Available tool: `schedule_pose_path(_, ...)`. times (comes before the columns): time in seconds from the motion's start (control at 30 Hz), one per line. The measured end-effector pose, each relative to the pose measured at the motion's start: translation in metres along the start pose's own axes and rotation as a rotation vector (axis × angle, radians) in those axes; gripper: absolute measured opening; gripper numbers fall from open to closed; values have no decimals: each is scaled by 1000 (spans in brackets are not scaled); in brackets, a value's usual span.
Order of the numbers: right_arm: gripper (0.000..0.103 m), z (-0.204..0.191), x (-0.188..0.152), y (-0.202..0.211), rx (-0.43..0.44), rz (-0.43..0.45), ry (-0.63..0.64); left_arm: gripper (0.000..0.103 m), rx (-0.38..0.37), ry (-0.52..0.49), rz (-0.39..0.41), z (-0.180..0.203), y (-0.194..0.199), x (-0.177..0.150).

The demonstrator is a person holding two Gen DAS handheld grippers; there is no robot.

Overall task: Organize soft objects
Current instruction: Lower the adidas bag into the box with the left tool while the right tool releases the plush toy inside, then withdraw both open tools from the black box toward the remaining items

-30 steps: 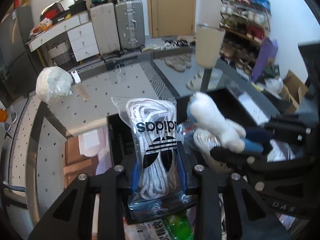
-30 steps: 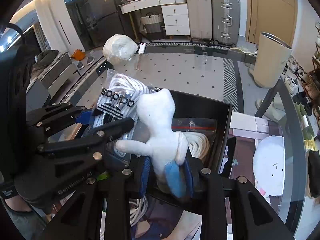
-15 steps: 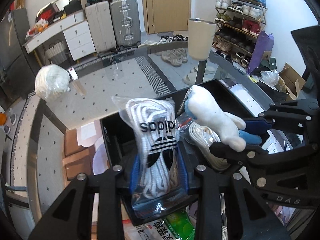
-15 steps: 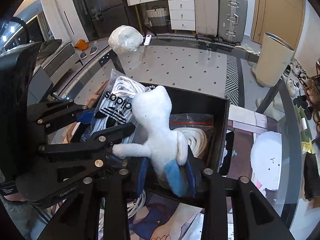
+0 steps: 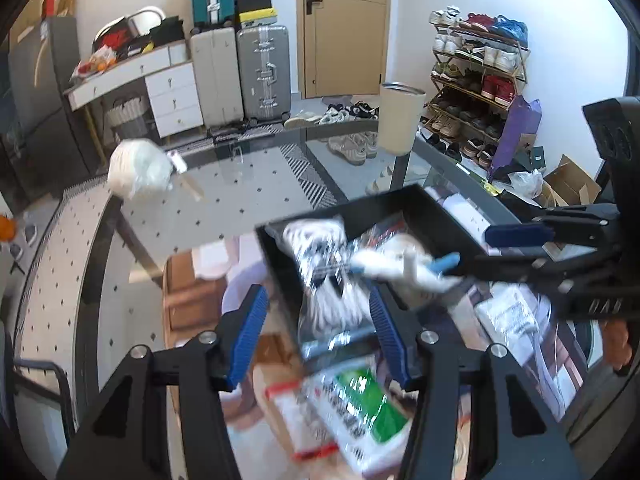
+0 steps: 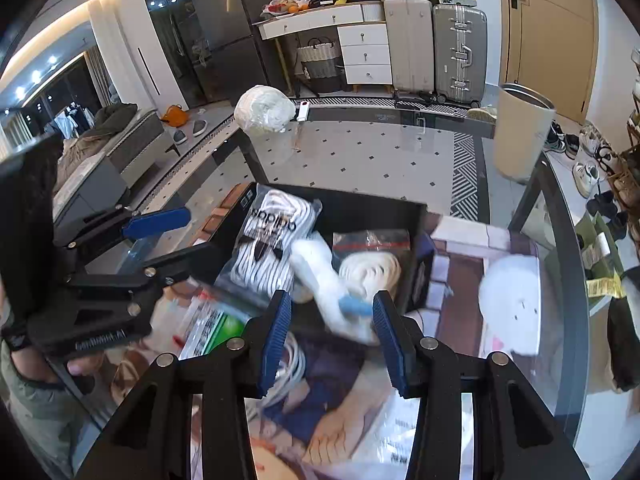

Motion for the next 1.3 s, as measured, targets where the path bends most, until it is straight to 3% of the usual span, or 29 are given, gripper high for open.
schedule_pose_path(0.23, 44, 24, -33, 12, -44, -40, -27, 54, -21, 12, -92, -5, -7, -38)
schedule_pose_path(0.43, 45, 63, -80, -6, -101, -200, -75, 54, -24, -10, -134, 7, -5, -62)
schedule_pose_path(0.53, 54, 77, -100, -12, -120, -263, -94, 54, -24, -20, -123, 12, 0, -63)
schedule_pose_path(0.63, 55, 65, -105, -10, -92, -263, -69, 54, -24, -28, -121, 13, 0, -62)
schedule_pose_path(0.77, 55, 23, -108, -15, 43, -280, -30, 54, -17, -40, -123, 15, -1, -62)
schedule_pose_path(0.87, 55, 0, -107, -16, 95, -267, -4, 54, -18, -62, -120, 20, -1, -63)
schedule_pose_path(1.07, 55, -24, -99, -15, 110, -226, 16, 54, -17, -98, -123, 32, -2, -63)
schedule_pose_path(1.13, 55, -22, -93, -14, 93, -222, 12, 54, -1, -115, -121, 34, -3, -62)
schedule_pose_path(1.17, 56, -17, -90, -9, 57, -209, 21, 54, 3, -123, -119, 34, -2, -63)
schedule_pose_path(1.23, 68, -5, -83, -2, -24, -197, 52, 54, -1, -124, -119, 34, -1, -63)
schedule_pose_path(1.3, 69, 6, -89, 3, -115, -223, 144, 54, 0, -120, -122, 33, -2, -63)
Point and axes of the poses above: each gripper's, at about its wrist camera, not at the fingertips, and y roughly against the way its jaws point, z to its right, x to its top, the point moved 6 cm from there along -y, roughly the way its jaws point, and after that the axes turned 3 degrees about z, right-handed, at the moved point
